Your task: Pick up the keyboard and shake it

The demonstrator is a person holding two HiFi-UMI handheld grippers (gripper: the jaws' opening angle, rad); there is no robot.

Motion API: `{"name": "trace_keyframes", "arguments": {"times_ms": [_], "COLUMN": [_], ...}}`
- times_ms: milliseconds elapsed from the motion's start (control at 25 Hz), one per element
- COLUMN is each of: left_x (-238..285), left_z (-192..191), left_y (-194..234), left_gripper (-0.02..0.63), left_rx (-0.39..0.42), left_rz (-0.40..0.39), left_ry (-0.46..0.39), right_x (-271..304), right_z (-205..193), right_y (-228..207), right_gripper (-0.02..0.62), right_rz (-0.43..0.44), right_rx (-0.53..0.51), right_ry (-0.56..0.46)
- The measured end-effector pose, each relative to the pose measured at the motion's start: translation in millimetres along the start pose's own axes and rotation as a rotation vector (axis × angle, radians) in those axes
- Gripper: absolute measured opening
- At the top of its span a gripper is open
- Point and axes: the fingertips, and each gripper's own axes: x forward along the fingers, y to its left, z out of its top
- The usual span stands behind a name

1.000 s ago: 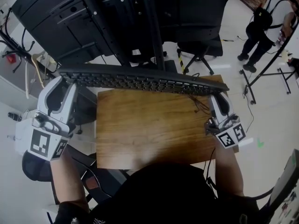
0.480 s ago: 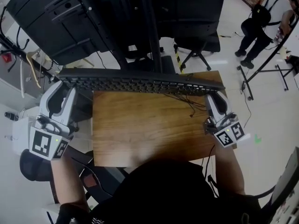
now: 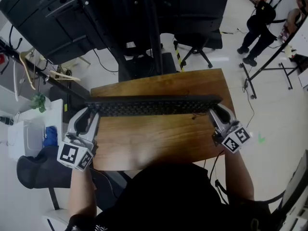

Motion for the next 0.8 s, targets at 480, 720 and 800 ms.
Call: {"name": "trace_keyframes", "arguments": {"times_ms": [480,720,800], "left_x": [11.7,15.6,19.7], "left_z": [-138.6,-213.8,-231.3], "left_y": [-19.8,-32.1,-35.1], "left_gripper": [0.103,0.103,0.103], "left_rx": [-0.236,-0.382,-0.416], "left_rz": [-0.035,-0.061,-0.072], "left_ry": [0.172,0.293,0.327], "right_x": [-5.6,-12.4,-14.5], "right_z": [-107.2,-154.7,-166.0], "right_y": [-19.5,-24.6,-27.0], "right_gripper": [0.098,0.097,0.097], "right_rz": [-0.022,-0.027,-0.034], "right_rx": [0.099,0.148,0.167], "right_ry": [0.258,0.392,0.425]}}
